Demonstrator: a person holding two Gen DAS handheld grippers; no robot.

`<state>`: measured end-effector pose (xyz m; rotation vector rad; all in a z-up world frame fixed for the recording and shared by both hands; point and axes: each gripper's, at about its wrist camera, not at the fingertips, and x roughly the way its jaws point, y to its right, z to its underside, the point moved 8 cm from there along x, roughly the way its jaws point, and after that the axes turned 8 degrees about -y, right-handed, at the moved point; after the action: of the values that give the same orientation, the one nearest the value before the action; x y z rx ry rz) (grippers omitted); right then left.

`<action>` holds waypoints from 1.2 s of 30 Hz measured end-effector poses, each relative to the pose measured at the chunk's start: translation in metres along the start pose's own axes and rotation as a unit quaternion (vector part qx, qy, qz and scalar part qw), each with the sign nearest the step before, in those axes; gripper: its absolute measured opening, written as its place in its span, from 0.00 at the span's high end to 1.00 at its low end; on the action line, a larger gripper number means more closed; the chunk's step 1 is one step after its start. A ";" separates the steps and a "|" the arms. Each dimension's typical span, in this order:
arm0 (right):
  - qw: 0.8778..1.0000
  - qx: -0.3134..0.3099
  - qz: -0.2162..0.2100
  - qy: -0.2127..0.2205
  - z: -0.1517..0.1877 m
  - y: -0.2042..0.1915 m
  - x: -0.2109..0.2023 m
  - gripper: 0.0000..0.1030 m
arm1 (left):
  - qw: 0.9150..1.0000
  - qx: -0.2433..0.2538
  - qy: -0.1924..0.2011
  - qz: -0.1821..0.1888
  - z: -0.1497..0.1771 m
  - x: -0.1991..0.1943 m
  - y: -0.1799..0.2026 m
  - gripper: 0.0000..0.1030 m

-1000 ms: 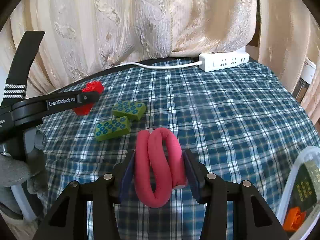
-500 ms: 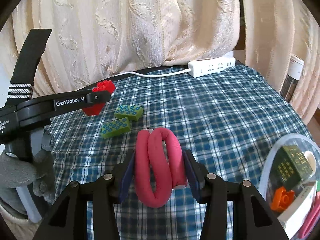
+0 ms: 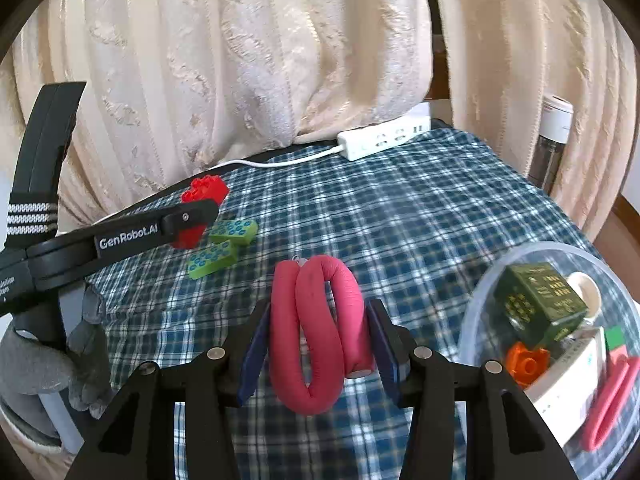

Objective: Organize objects
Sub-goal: 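Carry the red brick and pink foam tube over to the clear bowl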

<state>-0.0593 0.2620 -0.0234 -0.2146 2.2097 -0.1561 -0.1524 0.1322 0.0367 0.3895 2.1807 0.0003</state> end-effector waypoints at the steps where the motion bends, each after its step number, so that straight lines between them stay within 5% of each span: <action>1: 1.000 0.003 0.002 0.002 0.001 0.003 -0.002 0.51 | 1.000 0.003 0.000 0.002 0.001 -0.001 0.003 0.68; 36: 0.977 0.170 0.114 0.054 0.052 0.177 -0.080 0.51 | 0.994 0.096 -0.026 0.045 0.036 -0.002 0.101 0.68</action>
<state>0.0125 0.4498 -0.0259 0.2408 2.2531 -0.4217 -0.0953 0.2225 0.0311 0.5902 2.1161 -0.1684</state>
